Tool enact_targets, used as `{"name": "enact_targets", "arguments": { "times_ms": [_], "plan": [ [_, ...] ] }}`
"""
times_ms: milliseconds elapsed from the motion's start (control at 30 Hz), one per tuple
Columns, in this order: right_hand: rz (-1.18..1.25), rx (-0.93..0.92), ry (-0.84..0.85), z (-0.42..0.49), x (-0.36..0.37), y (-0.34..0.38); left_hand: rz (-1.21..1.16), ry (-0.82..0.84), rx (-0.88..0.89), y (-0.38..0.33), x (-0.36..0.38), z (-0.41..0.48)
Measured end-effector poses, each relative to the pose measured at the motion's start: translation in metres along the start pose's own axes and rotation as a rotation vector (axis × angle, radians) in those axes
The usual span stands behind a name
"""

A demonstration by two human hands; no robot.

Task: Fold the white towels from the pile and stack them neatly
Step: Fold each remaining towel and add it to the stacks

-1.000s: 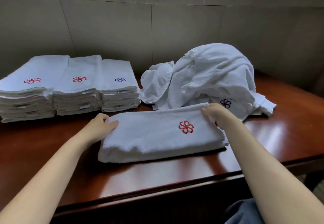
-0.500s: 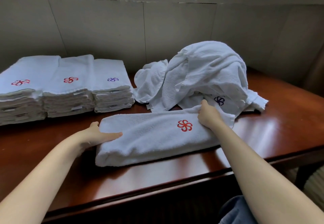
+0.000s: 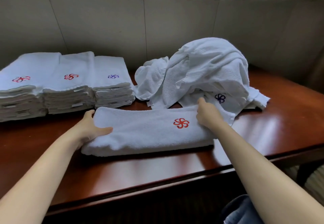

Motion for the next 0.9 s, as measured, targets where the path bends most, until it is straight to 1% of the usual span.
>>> {"name": "enact_targets", "arguments": {
  "times_ms": [100, 200, 267, 333, 367, 400, 433, 467, 500, 533, 567, 600, 633, 667, 700, 733, 767, 800, 833, 900],
  "plan": [
    [0.204, 0.036, -0.036, 0.009, -0.010, 0.004, -0.246, 0.114, -0.052, 0.003, -0.005, -0.001],
    [0.328, 0.080, 0.012, 0.010, -0.005, 0.005, -0.404, 0.213, -0.108, 0.011, -0.014, -0.002],
    [0.303, 0.087, 0.056, 0.004, 0.006, 0.004, -0.468, 0.279, -0.106, 0.016, -0.017, -0.004],
    [0.200, 0.054, 0.056, -0.003, 0.014, 0.005, -0.440, 0.318, -0.075, 0.014, -0.020, -0.007],
    [0.134, 0.038, 0.040, -0.008, 0.018, 0.006, -0.373, 0.306, -0.070, 0.011, -0.020, -0.009],
    [0.064, 0.033, 0.019, -0.012, 0.020, 0.008, -0.258, 0.259, -0.076, 0.009, -0.020, -0.010],
    [-0.014, 0.040, -0.003, -0.017, 0.021, 0.011, -0.077, 0.173, -0.093, 0.005, -0.020, -0.010],
    [-0.102, 0.040, -0.042, -0.021, 0.020, 0.014, 0.183, 0.049, -0.112, 0.000, -0.020, -0.010],
    [-0.203, 0.008, -0.105, -0.024, 0.016, 0.020, 0.463, -0.094, -0.089, -0.007, -0.019, -0.012],
    [-0.288, -0.078, -0.190, -0.025, 0.013, 0.027, 0.657, -0.229, -0.009, -0.016, -0.014, -0.016],
    [-0.321, -0.208, -0.268, -0.024, 0.010, 0.036, 0.725, -0.314, 0.102, -0.026, -0.006, -0.020],
    [-0.282, -0.344, -0.313, -0.023, 0.009, 0.045, 0.706, -0.345, 0.230, -0.036, 0.004, -0.024],
    [-0.195, -0.451, -0.296, -0.024, 0.012, 0.054, 0.676, -0.324, 0.360, -0.044, 0.017, -0.028],
    [-0.092, -0.506, -0.216, -0.025, 0.016, 0.061, 0.666, -0.266, 0.462, -0.049, 0.031, -0.032],
    [-0.018, -0.513, -0.088, -0.028, 0.024, 0.065, 0.683, -0.189, 0.509, -0.050, 0.044, -0.032],
    [-0.004, -0.481, 0.070, -0.030, 0.035, 0.065, 0.736, -0.107, 0.493, -0.047, 0.055, -0.031],
    [-0.039, -0.443, 0.203, -0.031, 0.043, 0.060, 0.802, -0.037, 0.438, -0.041, 0.061, -0.028],
    [-0.059, -0.418, 0.275, -0.029, 0.047, 0.054, 0.854, -0.002, 0.375, -0.032, 0.063, -0.024],
    [-0.036, -0.412, 0.298, -0.027, 0.048, 0.049, 0.886, -0.003, 0.325, -0.025, 0.061, -0.019],
    [0.017, -0.429, 0.279, -0.020, 0.044, 0.045, 0.919, -0.046, 0.242, -0.013, 0.050, -0.011]
  ]
}}
Point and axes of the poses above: each hand's wrist, its own z-axis towards the middle knuckle, its own x-axis out of the palm, y = z × x, the point moved 1 cm from there along z, towards the middle knuckle, and after that the axes turned 9 degrees about z, right-handed, at the moved point
